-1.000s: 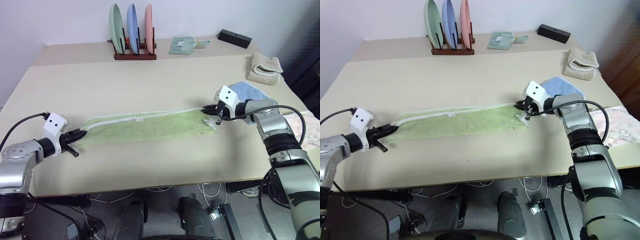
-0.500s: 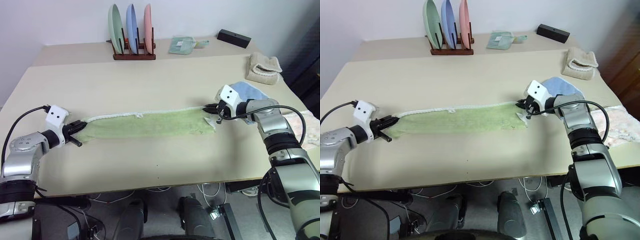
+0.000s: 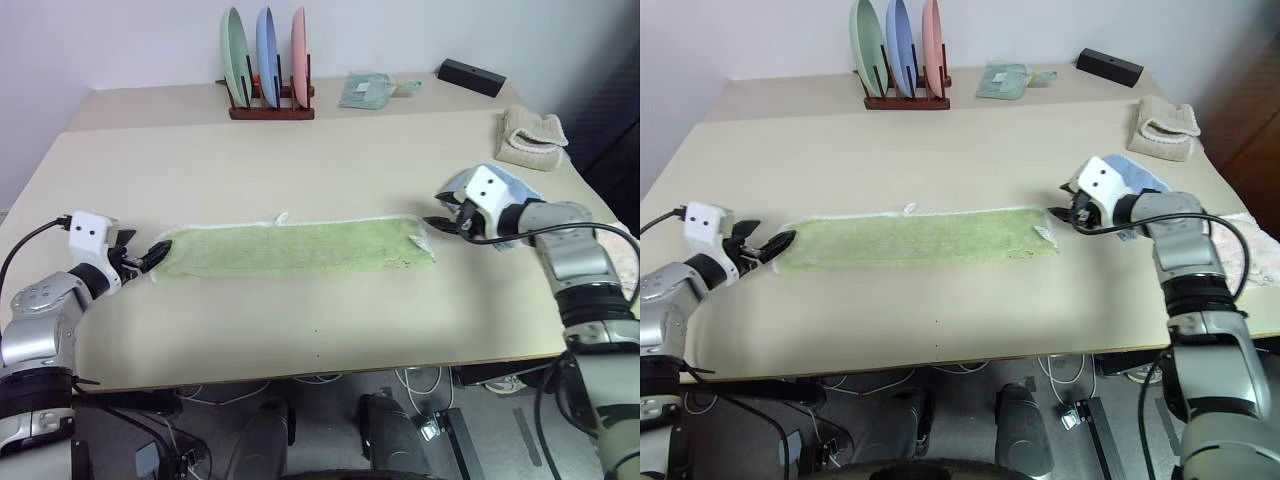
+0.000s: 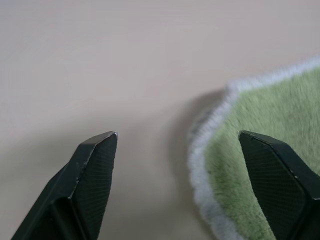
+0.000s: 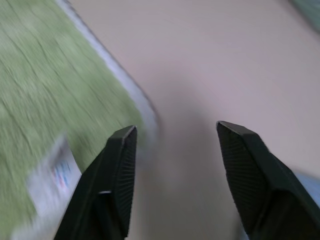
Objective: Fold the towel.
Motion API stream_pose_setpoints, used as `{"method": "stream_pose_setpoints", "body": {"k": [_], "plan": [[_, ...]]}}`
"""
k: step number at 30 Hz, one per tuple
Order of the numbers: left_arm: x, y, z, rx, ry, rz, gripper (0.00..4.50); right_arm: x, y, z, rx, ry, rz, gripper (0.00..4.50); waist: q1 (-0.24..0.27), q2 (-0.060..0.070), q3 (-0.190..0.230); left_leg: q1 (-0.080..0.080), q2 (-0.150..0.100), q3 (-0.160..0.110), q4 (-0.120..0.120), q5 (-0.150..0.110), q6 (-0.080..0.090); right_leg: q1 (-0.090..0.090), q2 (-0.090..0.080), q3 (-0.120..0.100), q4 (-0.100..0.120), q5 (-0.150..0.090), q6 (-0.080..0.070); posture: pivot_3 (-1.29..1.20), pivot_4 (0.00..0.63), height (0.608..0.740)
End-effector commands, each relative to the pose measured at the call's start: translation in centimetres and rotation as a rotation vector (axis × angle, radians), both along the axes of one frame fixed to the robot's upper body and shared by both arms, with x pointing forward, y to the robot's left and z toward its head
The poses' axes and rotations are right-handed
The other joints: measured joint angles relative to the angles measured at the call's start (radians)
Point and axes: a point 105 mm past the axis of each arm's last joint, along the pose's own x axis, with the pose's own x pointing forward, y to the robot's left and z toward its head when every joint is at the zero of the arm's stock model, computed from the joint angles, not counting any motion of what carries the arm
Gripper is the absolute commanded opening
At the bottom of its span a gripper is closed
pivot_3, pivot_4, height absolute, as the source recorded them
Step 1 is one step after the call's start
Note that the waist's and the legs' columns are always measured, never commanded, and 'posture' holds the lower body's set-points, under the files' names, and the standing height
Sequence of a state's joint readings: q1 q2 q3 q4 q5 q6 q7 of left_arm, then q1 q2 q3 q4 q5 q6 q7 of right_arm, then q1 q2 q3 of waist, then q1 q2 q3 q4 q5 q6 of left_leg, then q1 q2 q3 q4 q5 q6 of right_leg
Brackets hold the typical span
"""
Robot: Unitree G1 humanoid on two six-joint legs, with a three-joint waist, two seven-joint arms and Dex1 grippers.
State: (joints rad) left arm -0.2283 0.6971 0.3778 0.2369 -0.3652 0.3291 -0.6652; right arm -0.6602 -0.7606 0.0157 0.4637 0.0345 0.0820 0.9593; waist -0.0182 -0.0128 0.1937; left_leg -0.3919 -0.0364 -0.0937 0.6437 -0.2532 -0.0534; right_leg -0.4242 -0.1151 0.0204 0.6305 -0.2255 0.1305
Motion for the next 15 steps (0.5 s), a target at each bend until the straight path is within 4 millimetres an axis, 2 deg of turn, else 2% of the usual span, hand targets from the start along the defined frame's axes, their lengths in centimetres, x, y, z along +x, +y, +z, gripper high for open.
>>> {"method": "stream_pose_setpoints", "body": {"k": [1,3,5,6,10,15], "plan": [[-1.4,-0.1,2.8,-0.018,-0.109,0.001,4.12,-2.5,-0.1,2.7,0.149,-0.012,-0.002,2.90,0.000,0.000,0.000,0.000,0.000,0.000,0.000,0.000,0.000,0.000,0.000,0.000,0.000,0.000,0.000,0.00,0.150,0.740],[-2.2,-1.0,3.3,0.013,-0.127,-0.034,4.14,-4.4,0.5,2.7,0.290,0.050,-0.007,3.47,0.000,0.000,0.000,0.000,0.001,0.000,0.000,0.000,0.000,0.000,0.000,0.000,0.000,0.000,0.000,0.00,0.150,0.740],[-2.8,-3.1,3.3,0.080,-0.124,-0.128,4.14,-6.2,1.4,2.0,0.411,0.129,-0.009,4.39,0.003,-0.001,0.000,0.000,0.001,0.000,0.000,-0.001,0.001,0.001,0.000,0.001,0.000,0.000,0.000,0.00,0.150,0.740],[-3.0,-3.8,3.2,0.097,-0.121,-0.157,4.14,-6.8,1.7,1.8,0.440,0.154,-0.011,4.46,0.003,-0.001,0.000,0.000,0.001,0.000,0.000,-0.001,0.001,0.001,0.000,0.001,0.000,0.000,0.000,0.00,0.150,0.740],[-4.2,-12.0,2.7,0.139,-0.130,-0.472,4.14,-9.2,3.8,-0.9,0.692,0.339,-0.090,4.46,0.009,-0.001,-0.001,0.001,0.000,0.000,0.002,-0.001,0.001,0.004,0.000,0.001,-0.001,0.000,-0.001,0.00,0.150,0.740],[-5.7,-18.5,2.5,0.118,-0.159,-0.702,4.14,-9.4,4.6,-3.5,0.848,0.472,-0.285,4.46,0.005,-0.001,-0.001,0.001,0.000,0.000,0.003,-0.001,0.001,0.004,0.000,0.002,-0.002,-0.001,-0.001,0.00,0.150,0.740]]}}
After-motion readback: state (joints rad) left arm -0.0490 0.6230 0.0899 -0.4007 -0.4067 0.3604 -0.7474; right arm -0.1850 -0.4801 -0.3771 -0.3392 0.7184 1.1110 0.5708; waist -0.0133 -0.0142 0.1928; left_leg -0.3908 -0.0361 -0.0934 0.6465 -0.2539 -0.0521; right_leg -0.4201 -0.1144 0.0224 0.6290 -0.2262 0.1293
